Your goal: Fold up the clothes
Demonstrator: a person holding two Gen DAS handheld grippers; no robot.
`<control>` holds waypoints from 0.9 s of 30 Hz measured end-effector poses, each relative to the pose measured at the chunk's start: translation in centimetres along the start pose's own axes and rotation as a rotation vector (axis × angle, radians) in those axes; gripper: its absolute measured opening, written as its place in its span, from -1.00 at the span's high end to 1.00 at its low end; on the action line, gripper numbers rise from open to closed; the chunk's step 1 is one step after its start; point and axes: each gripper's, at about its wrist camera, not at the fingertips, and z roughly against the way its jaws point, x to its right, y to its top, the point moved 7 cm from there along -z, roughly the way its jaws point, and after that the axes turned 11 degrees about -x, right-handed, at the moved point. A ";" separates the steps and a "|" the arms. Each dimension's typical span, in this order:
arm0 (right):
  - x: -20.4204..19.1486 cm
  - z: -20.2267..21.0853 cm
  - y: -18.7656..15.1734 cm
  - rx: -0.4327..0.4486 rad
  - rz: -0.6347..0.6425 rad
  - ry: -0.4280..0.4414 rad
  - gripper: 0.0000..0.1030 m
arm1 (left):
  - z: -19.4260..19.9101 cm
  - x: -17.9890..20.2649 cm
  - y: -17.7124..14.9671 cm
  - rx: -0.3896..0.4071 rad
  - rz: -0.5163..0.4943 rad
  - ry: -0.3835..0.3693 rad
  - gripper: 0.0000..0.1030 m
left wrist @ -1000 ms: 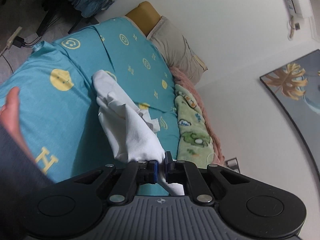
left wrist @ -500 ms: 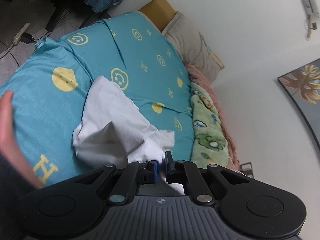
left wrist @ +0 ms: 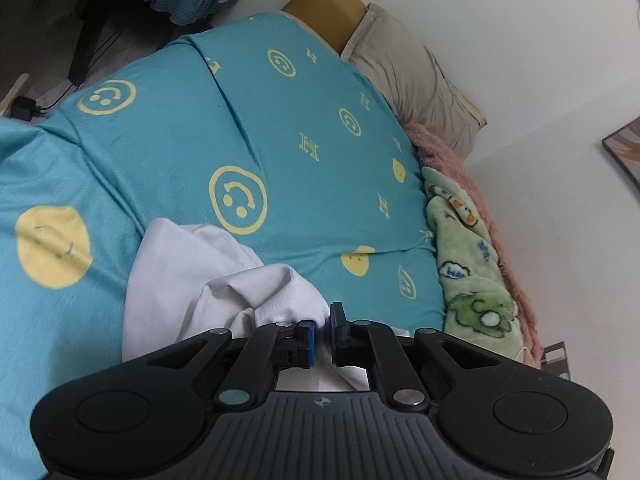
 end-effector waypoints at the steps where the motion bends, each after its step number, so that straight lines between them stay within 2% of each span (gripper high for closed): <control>1: 0.3 -0.5 0.3 -0.003 -0.003 -0.002 0.78 | -0.4 -0.2 0.2 0.002 0.003 -0.009 0.86; 4: 0.4 -1.2 1.0 -0.014 0.001 0.002 0.77 | -1.6 -0.9 0.9 0.008 0.013 -0.035 0.86; 7: -0.1 -1.6 1.8 -0.029 0.027 0.041 0.76 | -2.0 -1.6 1.9 0.012 0.038 -0.062 0.85; 9: -0.2 -2.2 2.3 -0.038 0.039 0.073 0.74 | -2.3 -1.9 2.6 0.022 0.031 -0.065 0.85; 11: 0.0 -3.0 2.7 -0.052 0.045 0.077 0.63 | -2.9 -2.1 2.9 0.018 0.003 -0.037 0.84; 12: 0.1 -3.2 2.7 -0.055 0.052 0.069 0.52 | -3.2 -2.1 2.8 0.014 -0.008 -0.031 0.84; 14: 0.1 -3.3 2.4 -0.056 0.068 0.068 -0.18 | -3.3 -1.9 2.7 0.010 -0.040 -0.018 0.79; 15: -0.2 -3.2 2.1 -0.057 0.075 0.084 -0.35 | -3.2 -1.6 2.6 0.010 -0.059 -0.011 0.64; 16: -0.4 -3.0 1.8 -0.057 0.083 0.100 -0.53 | -3.1 -1.3 2.5 0.011 -0.082 -0.005 0.29; 17: -0.8 -2.8 1.5 -0.053 0.098 0.113 -0.56 | -2.7 -0.8 2.2 0.019 -0.124 -0.002 0.07; 18: -1.4 -2.4 1.1 -0.045 0.120 0.125 -0.56 | -2.2 -0.2 2.0 0.027 -0.165 0.001 -0.25; 19: -1.9 -2.1 0.8 -0.037 0.141 0.137 -0.56 | -1.8 0.4 1.7 0.035 -0.206 0.006 -0.42; 22: -2.8 -1.2 -0.3 -0.017 0.192 0.179 -0.54 | -1.0 1.7 0.4 0.060 -0.310 0.055 -0.55; 24: -3.2 -0.8 -0.9 -0.009 0.218 0.194 -0.54 | -0.9 2.1 -0.3 0.067 -0.359 0.092 -0.55; 27: -3.4 -1.5 -1.3 -0.012 0.291 0.144 -0.27 | -1.6 2.1 -1.0 0.063 -0.403 0.140 -0.55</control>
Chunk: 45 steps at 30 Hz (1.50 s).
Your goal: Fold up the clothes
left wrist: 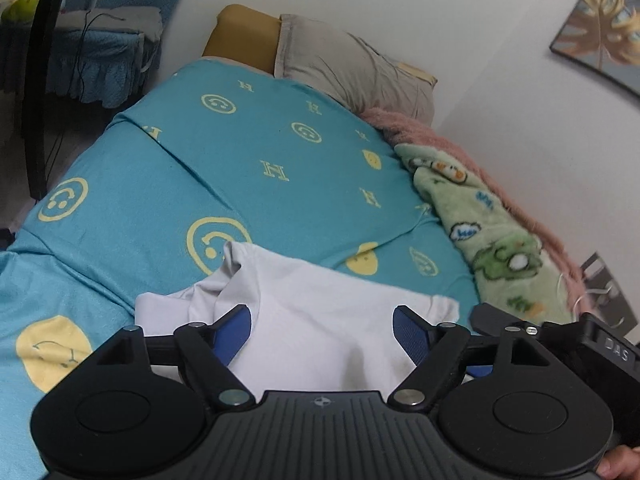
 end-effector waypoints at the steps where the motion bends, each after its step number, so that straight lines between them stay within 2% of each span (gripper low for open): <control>1: 0.1 -0.6 -0.1 -0.011 0.033 -0.042 -0.08 | -0.3 0.0 -0.2 0.000 -0.019 0.028 -0.55; 3: 0.8 -2.0 -0.2 -0.038 0.100 -0.160 0.16 | -1.1 0.1 -0.6 -0.013 -0.043 0.068 -0.55; 5: 1.8 -2.8 -0.1 -0.034 0.149 -0.277 0.56 | -1.8 -0.4 -1.0 -0.010 -0.053 0.114 -0.53; 7: 2.8 -2.6 0.1 0.005 0.172 -0.363 0.65 | -2.4 -1.1 -1.0 0.001 -0.051 0.185 -0.48; 10: 4.3 -0.9 0.8 0.078 0.156 -0.439 0.71 | -2.7 -2.5 -0.6 0.039 -0.032 0.274 -0.48; 13: 5.6 0.4 1.0 0.109 0.134 -0.488 0.68 | -2.2 -3.0 -0.3 0.058 -0.014 0.275 -0.48; 15: 5.7 0.8 0.9 0.113 0.133 -0.492 0.63 | -1.6 -3.1 -0.2 0.071 -0.006 0.263 -0.48; 18: 4.6 1.0 0.6 0.121 0.185 -0.463 0.63 | -1.1 -2.0 -0.4 0.085 -0.047 0.253 -0.49; 21: 3.9 -0.7 0.0 0.042 0.226 -0.437 0.64 | -1.8 -1.2 -1.1 0.048 -0.078 0.268 -0.49; 24: 3.9 -2.5 -0.8 -0.028 0.278 -0.477 0.64 | -2.9 -1.3 -2.0 -0.010 -0.077 0.286 -0.48; 25: 3.8 -2.7 -0.9 -0.034 0.287 -0.485 0.64 | -2.8 -1.3 -2.3 -0.006 -0.085 0.290 -0.48; 30: 3.0 -1.1 -1.6 -0.037 0.248 -0.464 0.61 | -1.4 -0.3 -3.4 -0.009 -0.121 0.291 -0.48; 36: 0.9 1.5 -4.3 -0.075 0.286 -0.467 0.61 | 1.2 2.4 -6.1 -0.017 -0.205 0.285 -0.55; 42: 2.9 0.2 -6.1 -0.200 0.232 -0.496 0.67 | 0.7 1.0 -8.8 -0.144 -0.128 0.323 -0.57; 45: 3.2 0.2 -6.3 -0.207 0.208 -0.486 0.67 | 2.6 0.7 -9.1 -0.137 -0.046 0.246 -0.57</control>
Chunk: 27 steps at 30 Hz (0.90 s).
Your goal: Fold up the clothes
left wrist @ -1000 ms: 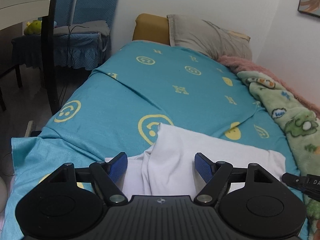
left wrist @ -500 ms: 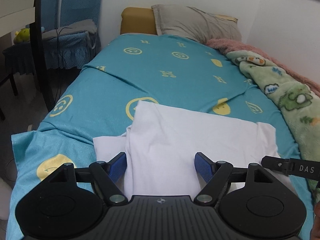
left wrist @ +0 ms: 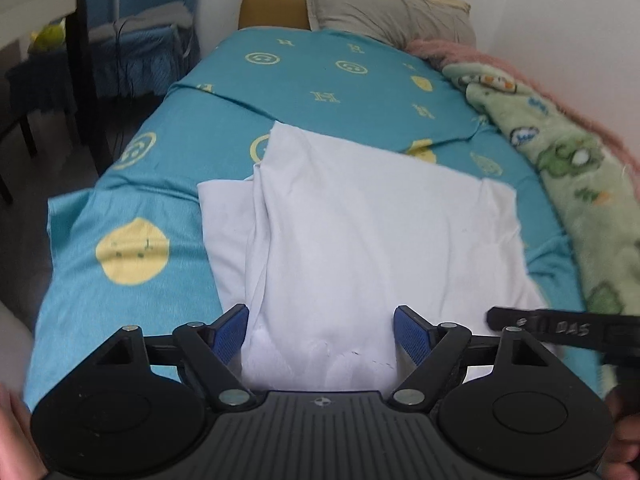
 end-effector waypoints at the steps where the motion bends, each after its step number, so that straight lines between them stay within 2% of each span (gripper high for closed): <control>1: 0.0 0.1 -0.1 0.000 -0.001 0.001 0.67 | 0.8 -0.2 -0.3 0.007 0.026 -0.034 -0.57; 3: 0.0 0.2 -0.2 -0.002 -0.003 0.003 0.67 | 2.5 -0.7 -0.8 0.019 0.077 -0.101 -0.57; 5: 0.0 0.2 -0.2 -0.003 -0.003 0.003 0.67 | 3.4 -1.1 -1.6 -0.004 0.116 -0.155 -0.57; 10: -0.1 0.3 -0.2 -0.004 0.000 0.000 0.67 | 2.5 -1.8 -3.4 -0.106 0.224 -0.275 -0.57; 14: 0.0 0.2 -0.1 -0.008 -0.005 0.003 0.67 | -1.1 -2.7 -3.0 -0.179 0.350 -0.335 -0.59; 16: 0.1 0.2 -0.1 -0.009 -0.006 0.005 0.67 | -3.2 -3.2 -2.8 -0.213 0.403 -0.316 -0.58; 18: 0.1 0.3 -0.2 -0.008 -0.008 0.006 0.67 | -3.6 -3.3 -1.8 -0.151 0.415 -0.323 -0.61; 22: 0.1 0.2 -0.2 -0.007 -0.009 0.006 0.67 | -4.1 -3.6 -1.1 -0.104 0.461 -0.337 -0.61; 25: 0.3 0.3 -0.2 -0.005 -0.023 0.015 0.67 | -3.2 -4.1 -1.0 -0.045 0.511 -0.412 -0.55; 27: 0.5 0.4 -0.2 -0.001 -0.039 0.025 0.67 | -2.0 -4.4 -0.7 0.014 0.540 -0.497 -0.55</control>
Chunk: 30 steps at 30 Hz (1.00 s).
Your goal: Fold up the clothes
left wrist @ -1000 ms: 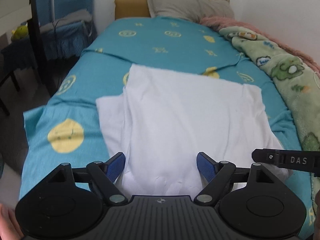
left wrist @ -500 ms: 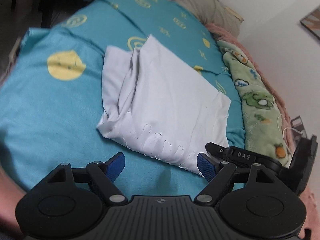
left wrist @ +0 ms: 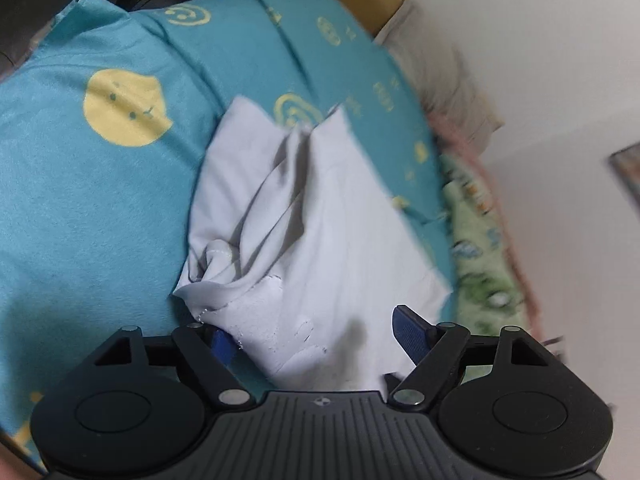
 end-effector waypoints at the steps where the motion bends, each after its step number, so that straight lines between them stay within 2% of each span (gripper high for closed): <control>1: 0.1 0.0 0.0 0.001 -0.008 0.005 0.67 | 0.2 0.1 0.1 0.010 0.007 -0.029 -0.56; 2: 0.2 0.1 0.0 0.001 -0.015 0.009 0.67 | 0.2 0.0 0.1 0.007 0.015 -0.035 -0.56; 4: 0.2 0.0 0.0 -0.004 -0.025 0.014 0.67 | -0.9 -0.7 0.0 -0.035 0.027 0.015 -0.58; 6: 0.3 0.1 0.0 -0.005 -0.040 0.026 0.67 | -2.5 -1.8 -0.3 -0.116 0.068 0.041 -0.52; 7: 0.4 0.1 0.0 -0.006 -0.048 0.032 0.67 | -3.1 -2.1 -0.4 -0.143 0.089 0.017 -0.52; 9: 0.6 0.4 0.0 -0.007 -0.074 0.050 0.66 | -3.2 -2.1 0.1 -0.144 0.110 -0.003 -0.47; 11: 1.0 0.9 -0.1 -0.010 -0.135 0.101 0.57 | -3.2 -2.0 0.5 -0.131 0.118 -0.002 -0.34; 12: 1.1 1.2 -0.2 -0.010 -0.165 0.130 0.54 | -3.1 -2.0 0.5 -0.124 0.116 0.012 -0.19; 13: 1.2 1.6 -0.3 -0.010 -0.195 0.159 0.43 | -3.0 -1.8 0.5 -0.115 0.108 0.016 -0.07; 14: 1.3 1.9 -0.4 -0.009 -0.226 0.188 0.13 | -2.7 -1.6 0.6 -0.101 0.099 0.009 0.00; 15: 1.3 2.4 -0.5 -0.006 -0.251 0.228 -0.09 | -2.4 -1.3 0.7 -0.083 0.092 -0.008 0.13; 16: 1.1 2.9 -0.6 -0.001 -0.272 0.277 -0.50 | -2.1 -0.9 0.8 -0.066 0.089 -0.039 0.20; 17: 0.8 3.3 -0.8 -0.002 -0.294 0.329 -0.73 | -1.7 -0.6 0.9 -0.049 0.086 -0.067 0.23; 18: 0.4 3.6 -0.9 -0.006 -0.317 0.383 -0.73 | -1.6 -0.5 1.0 -0.033 0.086 -0.081 0.30; 20: -0.2 4.3 -1.2 -0.017 -0.362 0.488 -0.71 | -1.5 -0.4 1.3 -0.018 0.095 -0.091 0.31; 21: -0.6 4.4 -1.5 -0.028 -0.387 0.532 -0.72 | -1.9 -0.7 1.3 -0.028 0.107 -0.080 0.28; 22: -0.8 4.4 -1.7 -0.039 -0.408 0.561 -0.72 | -2.3 -0.9 1.4 -0.040 0.120 -0.068 0.16; 24: -1.2 4.2 -2.3 -0.062 -0.445 0.605 -0.72 | -3.3 -1.8 1.2 -0.076 0.151 -0.031 -0.01; 25: -1.4 4.1 -2.5 -0.072 -0.463 0.624 -0.73 | -3.8 -2.5 1.3 -0.087 0.173 -0.022 -0.01; 28: -1.8 3.0 -3.1 -0.113 -0.516 0.667 -0.73 | -4.7 -3.1 1.7 -0.087 0.224 -0.044 -0.11; 30: -1.9 1.9 -3.4 -0.150 -0.541 0.672 -0.73 | -4.8 -3.0 1.9 -0.078 0.225 -0.061 -0.14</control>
